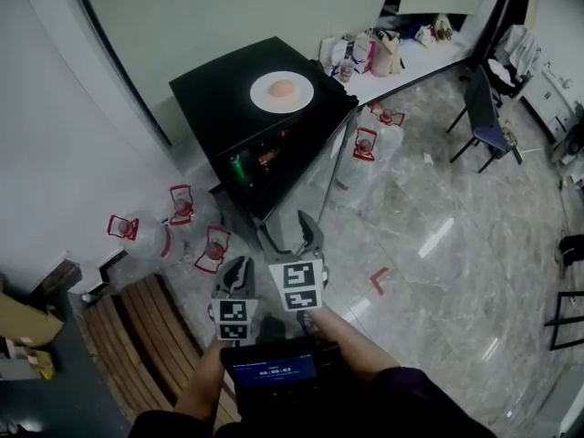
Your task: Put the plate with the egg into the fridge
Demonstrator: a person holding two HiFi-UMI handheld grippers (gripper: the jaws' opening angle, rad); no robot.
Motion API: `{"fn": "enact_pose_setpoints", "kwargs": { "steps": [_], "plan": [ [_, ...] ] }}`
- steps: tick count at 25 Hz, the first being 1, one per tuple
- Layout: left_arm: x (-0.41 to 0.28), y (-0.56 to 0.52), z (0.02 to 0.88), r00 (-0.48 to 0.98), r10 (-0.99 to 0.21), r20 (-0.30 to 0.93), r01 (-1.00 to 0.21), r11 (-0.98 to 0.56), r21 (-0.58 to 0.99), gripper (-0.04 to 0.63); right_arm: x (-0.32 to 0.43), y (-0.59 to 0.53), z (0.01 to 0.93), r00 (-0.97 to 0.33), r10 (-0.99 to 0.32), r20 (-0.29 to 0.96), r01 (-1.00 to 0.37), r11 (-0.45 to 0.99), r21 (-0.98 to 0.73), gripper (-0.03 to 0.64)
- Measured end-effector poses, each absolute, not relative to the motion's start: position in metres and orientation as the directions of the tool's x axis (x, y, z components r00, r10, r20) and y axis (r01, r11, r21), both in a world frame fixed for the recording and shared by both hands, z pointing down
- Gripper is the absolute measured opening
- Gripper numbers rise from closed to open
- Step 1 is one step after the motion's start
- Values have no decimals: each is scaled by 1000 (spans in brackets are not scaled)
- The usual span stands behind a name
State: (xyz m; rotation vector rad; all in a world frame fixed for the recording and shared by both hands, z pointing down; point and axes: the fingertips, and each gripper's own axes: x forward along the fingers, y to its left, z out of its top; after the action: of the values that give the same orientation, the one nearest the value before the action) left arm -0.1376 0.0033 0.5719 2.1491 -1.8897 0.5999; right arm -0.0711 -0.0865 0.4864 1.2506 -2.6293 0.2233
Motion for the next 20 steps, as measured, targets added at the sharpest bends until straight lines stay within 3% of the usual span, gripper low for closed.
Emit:
{"fn": "enact_pose_setpoints", "kwargs": {
  "steps": [9,20],
  "plan": [
    [-168,-31,527,138,-931,338,-977,-184,-107,38,-70,-86,485,-568,-783,253,-816,575,-52,360],
    [-126,-60,502,329,-906,267,-928,-363,-88,38,34,-41,484,-424,-860,284,-905,411,-105,348]
  ]
}}
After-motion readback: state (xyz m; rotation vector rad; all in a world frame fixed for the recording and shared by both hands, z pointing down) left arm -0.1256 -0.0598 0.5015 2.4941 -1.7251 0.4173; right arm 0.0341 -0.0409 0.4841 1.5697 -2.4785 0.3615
